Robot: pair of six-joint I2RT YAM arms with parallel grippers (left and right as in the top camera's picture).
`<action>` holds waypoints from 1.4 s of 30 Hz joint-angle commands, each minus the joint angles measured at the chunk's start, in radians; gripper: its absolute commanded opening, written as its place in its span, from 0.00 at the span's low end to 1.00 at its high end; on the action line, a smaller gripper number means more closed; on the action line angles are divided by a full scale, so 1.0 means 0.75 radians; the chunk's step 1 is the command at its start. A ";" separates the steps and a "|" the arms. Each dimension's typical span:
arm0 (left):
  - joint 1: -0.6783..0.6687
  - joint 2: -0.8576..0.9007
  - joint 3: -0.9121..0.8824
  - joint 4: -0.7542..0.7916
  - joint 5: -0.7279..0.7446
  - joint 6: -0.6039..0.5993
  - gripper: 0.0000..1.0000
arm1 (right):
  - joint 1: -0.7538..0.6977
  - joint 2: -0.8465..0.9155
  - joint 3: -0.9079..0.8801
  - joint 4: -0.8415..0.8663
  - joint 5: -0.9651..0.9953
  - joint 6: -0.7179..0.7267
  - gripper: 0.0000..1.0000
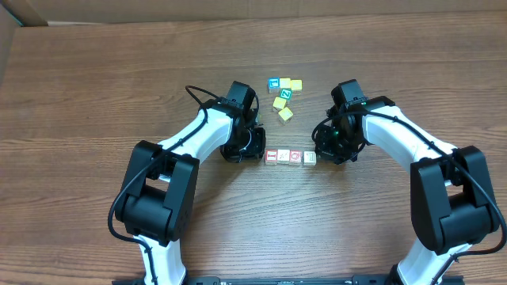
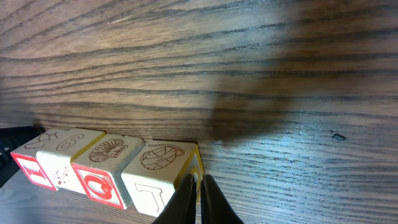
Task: Flip 4 blocks
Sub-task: 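Push the row ends inward with left and right grippers, then squeeze the four-block row between both grippers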
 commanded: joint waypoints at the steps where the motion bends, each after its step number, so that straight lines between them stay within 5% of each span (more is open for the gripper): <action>1: -0.009 0.051 -0.004 0.010 -0.020 0.010 0.05 | -0.001 -0.011 -0.008 0.004 -0.011 0.002 0.07; 38: -0.009 0.051 -0.004 -0.001 -0.019 0.011 0.04 | 0.133 -0.011 -0.008 0.032 -0.050 0.112 0.14; 42: -0.010 0.051 -0.004 -0.049 -0.020 0.013 0.04 | 0.158 -0.011 -0.008 0.030 -0.051 0.112 0.06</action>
